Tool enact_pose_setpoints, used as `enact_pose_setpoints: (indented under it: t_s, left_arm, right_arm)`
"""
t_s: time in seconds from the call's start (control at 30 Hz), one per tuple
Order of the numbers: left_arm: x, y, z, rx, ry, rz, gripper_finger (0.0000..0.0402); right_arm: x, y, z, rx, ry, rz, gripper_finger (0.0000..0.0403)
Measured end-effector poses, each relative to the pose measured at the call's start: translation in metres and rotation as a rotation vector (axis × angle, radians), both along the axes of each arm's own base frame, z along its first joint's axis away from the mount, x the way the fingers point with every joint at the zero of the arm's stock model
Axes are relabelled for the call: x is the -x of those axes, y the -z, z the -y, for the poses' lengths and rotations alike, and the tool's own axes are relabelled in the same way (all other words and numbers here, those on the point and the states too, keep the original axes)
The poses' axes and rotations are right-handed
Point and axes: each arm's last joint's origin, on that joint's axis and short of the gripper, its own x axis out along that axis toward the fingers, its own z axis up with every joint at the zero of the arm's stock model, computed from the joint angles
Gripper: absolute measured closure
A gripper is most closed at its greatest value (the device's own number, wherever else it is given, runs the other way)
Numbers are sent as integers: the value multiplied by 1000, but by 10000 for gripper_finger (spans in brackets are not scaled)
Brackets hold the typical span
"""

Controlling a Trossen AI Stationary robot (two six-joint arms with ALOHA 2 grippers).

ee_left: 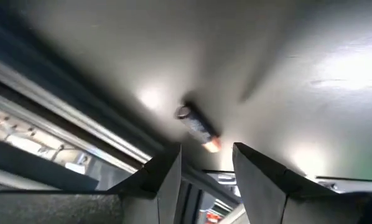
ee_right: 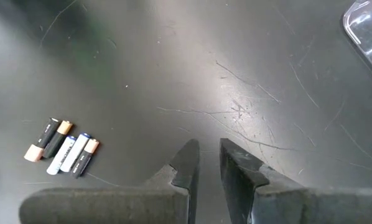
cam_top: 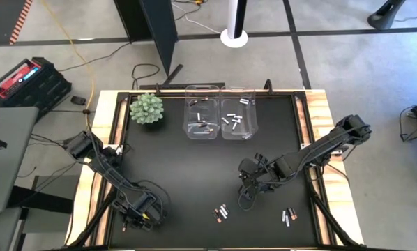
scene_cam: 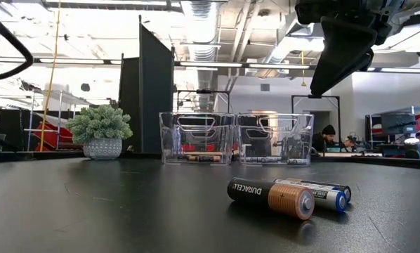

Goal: Sort batteries
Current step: Put the large black battery into the left transparent bin

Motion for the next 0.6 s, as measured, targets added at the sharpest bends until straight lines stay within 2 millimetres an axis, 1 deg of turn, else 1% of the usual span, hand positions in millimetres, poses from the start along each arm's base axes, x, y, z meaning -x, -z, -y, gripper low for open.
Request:
enact_pose_setpoints:
  t_s: [0.1, 0.27, 0.6]
  left_arm:
    - [-1, 2, 1, 18, -1, 20, 262]
    - [3, 7, 3, 22, -14, 24, 262]
    - [14, 8, 12, 10, 21, 11, 262]
  right_arm:
    - [0, 0, 0, 0, 0, 0, 322]
    - [0, 0, 0, 0, 0, 0, 322]
    - [0, 0, 0, 0, 0, 0, 322]
